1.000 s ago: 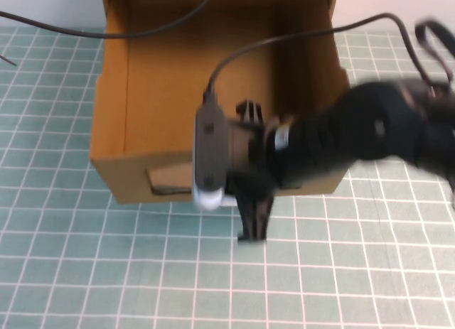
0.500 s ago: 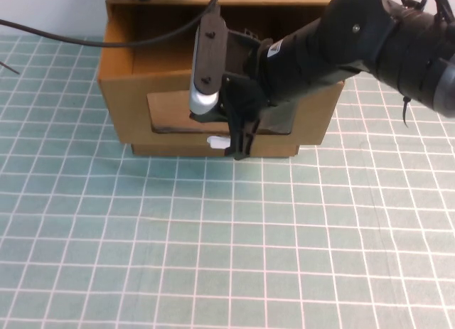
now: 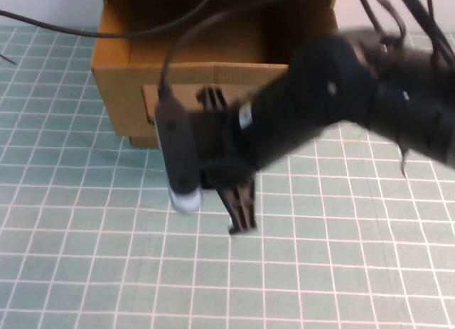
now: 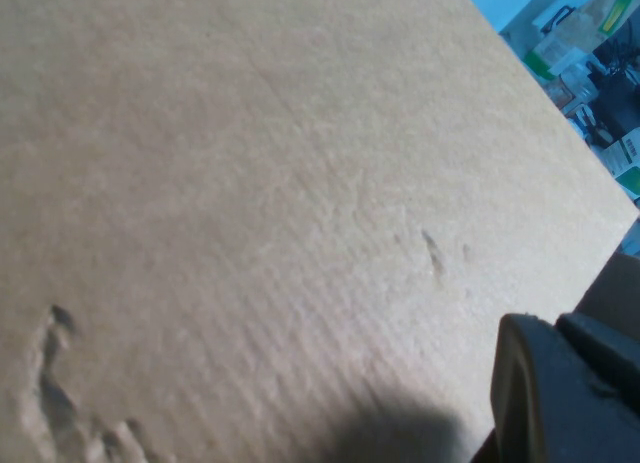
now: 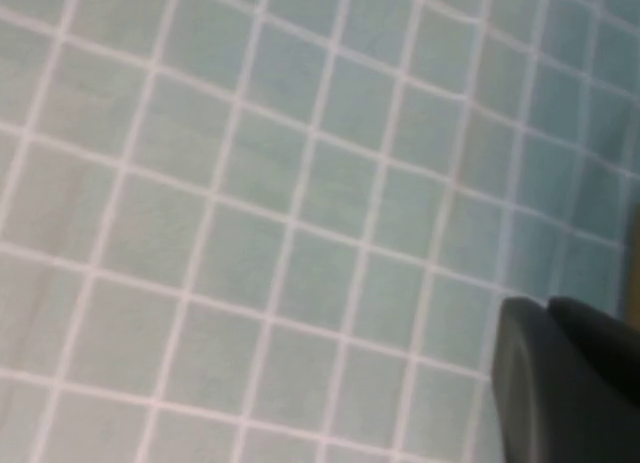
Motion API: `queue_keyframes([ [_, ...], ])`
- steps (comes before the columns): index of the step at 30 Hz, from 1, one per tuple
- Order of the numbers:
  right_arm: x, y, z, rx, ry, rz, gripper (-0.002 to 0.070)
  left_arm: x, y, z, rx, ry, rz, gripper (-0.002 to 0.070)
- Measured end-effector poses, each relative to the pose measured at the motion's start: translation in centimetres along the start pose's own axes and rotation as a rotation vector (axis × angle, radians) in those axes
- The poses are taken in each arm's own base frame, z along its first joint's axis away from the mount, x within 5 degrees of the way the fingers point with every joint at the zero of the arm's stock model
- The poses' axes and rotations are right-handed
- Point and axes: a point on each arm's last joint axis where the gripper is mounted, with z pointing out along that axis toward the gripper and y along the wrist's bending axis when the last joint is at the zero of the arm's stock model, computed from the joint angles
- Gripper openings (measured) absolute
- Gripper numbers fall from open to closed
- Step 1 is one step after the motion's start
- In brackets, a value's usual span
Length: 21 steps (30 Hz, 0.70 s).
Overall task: Close the shoe box
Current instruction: Close the shoe box with your right arm
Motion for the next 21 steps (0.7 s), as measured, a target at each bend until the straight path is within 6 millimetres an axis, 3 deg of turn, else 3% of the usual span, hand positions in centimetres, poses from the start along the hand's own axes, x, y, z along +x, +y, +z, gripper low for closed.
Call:
queue_keyframes([
  [5,2.2,2.6,2.3,0.0,0.062,-0.01,-0.0014,0.0,0.0,0.0,0.0,0.001,0.0,-0.0003],
  [8,3.1,3.0,3.6,0.079,0.074,-0.028,-0.0014,0.0,0.0,0.0,0.0,0.001,0.0,-0.0003],
  [16,4.9,0.1,5.7,0.381,0.064,-0.079,-0.0014,0.0,0.0,0.0,0.0,0.001,0.0,-0.0003],
  [21,7.1,-1.2,7.6,0.419,0.095,-0.058,-0.0014,0.0,0.0,0.0,0.0,0.001,0.0,-0.0003],
])
